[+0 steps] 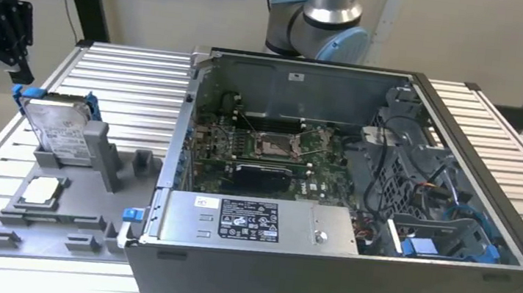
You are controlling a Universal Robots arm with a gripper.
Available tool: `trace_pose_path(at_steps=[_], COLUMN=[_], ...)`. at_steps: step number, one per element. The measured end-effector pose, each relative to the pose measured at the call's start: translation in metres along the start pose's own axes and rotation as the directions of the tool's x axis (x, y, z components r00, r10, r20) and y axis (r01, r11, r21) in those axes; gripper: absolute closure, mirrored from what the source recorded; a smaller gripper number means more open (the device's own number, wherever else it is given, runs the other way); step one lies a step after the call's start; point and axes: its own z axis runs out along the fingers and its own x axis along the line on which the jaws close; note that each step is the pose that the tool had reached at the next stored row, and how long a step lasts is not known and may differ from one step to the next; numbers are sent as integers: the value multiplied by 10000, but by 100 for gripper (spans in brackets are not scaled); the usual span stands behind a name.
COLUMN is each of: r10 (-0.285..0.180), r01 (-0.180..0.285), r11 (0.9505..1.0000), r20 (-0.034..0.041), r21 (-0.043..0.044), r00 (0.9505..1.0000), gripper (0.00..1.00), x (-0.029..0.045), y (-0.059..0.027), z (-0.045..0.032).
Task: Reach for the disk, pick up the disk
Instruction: 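Pick up the disk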
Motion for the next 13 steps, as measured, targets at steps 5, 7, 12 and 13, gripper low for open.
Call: trace_pose_path(at_steps=[5,7,12,13], r10=[-35,-35,-35,-35], r01=[35,35,35,35], r11=[10000,10000,10000,10000], r20=[-1,1,1,1], r21=[-7,-12,-28,-31], r00=[10000,10000,10000,10000], gripper=[100,100,0,0], x=[0,-1,0,0], y=[1,1,1,1], z=[0,1,0,0])
